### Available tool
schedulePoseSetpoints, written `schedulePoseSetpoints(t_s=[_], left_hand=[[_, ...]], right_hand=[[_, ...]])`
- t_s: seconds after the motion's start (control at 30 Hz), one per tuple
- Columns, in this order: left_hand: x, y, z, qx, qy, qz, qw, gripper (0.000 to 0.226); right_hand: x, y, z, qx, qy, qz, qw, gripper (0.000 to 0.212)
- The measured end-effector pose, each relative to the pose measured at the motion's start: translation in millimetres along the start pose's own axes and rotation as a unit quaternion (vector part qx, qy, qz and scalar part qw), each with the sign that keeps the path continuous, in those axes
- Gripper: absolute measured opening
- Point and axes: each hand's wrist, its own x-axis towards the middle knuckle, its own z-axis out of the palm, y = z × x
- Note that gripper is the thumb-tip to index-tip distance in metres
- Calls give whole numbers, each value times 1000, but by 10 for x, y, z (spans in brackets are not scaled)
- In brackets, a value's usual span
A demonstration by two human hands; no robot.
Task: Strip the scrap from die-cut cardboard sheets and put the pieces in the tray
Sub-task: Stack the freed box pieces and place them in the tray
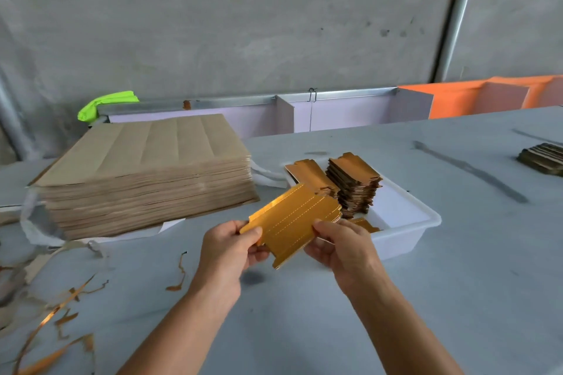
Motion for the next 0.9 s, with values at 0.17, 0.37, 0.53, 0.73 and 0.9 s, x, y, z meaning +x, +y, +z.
schedulePoseSetpoints(t_s=[0.17, 0.37, 0.53, 0.73, 0.9], left_hand=[[202, 155, 465, 32, -47, 18, 998, 10], [456, 209, 932, 60, -87, 7, 994, 15], [594, 75, 1187, 119, -114, 39, 986, 16], [631, -166, 1275, 384, -140, 209, 889, 35], [595, -305, 1267, 504, -131, 299, 800, 36]], right_hand=[[245, -492, -349, -64, 13, 9, 998, 5], [624, -954, -740, -149, 43, 20, 988, 12], [874, -1024, -983, -209, 80, 60, 973, 11], [1027, -978, -1134, -255, 120, 92, 955, 10], [1096, -970, -1090, -318, 137, 100, 933, 11]])
